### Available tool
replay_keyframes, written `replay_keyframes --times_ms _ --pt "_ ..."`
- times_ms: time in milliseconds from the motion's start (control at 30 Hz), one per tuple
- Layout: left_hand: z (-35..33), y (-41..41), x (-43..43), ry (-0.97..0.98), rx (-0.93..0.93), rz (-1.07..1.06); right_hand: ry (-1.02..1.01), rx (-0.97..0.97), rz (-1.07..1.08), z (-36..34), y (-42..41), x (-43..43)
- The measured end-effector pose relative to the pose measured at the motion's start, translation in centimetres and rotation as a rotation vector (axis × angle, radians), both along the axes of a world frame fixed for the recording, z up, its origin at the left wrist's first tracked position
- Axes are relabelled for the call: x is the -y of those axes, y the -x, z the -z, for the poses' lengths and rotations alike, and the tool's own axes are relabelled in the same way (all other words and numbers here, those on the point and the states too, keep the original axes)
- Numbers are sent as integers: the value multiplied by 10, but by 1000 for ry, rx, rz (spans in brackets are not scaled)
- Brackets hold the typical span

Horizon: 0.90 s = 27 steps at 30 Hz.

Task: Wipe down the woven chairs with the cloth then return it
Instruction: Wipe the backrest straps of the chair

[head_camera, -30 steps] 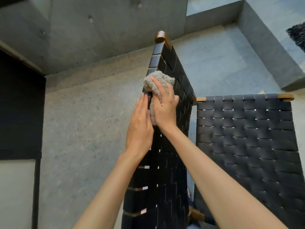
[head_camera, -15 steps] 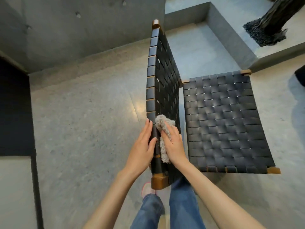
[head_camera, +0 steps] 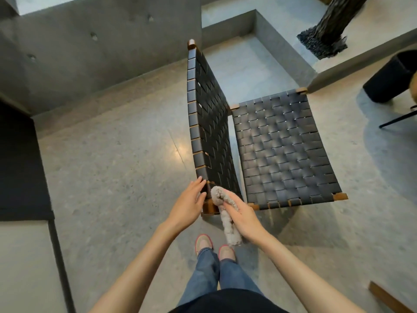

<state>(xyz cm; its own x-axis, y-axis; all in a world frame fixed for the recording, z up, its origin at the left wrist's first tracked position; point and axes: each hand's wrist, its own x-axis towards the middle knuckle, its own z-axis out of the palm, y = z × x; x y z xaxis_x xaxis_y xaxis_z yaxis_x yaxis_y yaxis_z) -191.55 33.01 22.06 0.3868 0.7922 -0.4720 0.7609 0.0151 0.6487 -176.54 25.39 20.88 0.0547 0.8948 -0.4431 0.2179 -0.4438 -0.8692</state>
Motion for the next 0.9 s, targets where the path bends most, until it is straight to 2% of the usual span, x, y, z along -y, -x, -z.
replay_keyframes --times_ms 100,167,233,333,433,600,700,833,900 --pt "-25 -3 15 -6 66 -54 1 -39 85 -24 -11 5" --pt "-43 -5 28 126 240 -87 34 -89 88 -39 -15 8" --pt "-57 -6 42 177 358 -101 23 -106 8 -53 -17 13" --pt "-64 -1 59 55 393 -185 -41 -43 -105 -73 -19 20" --pt "-64 15 64 -94 296 -278 -82 93 -181 -85 -24 23" --pt "-54 48 50 -1 187 -210 -25 382 -151 -86 -30 14" --pt "-39 56 26 -25 94 -120 18 505 -130 -77 -25 -3" --pt "-17 49 -15 -104 -34 -41 -34 829 34 -51 -6 -27" --pt "-8 43 -36 -115 -61 -8 -42 854 164 -40 11 -32"
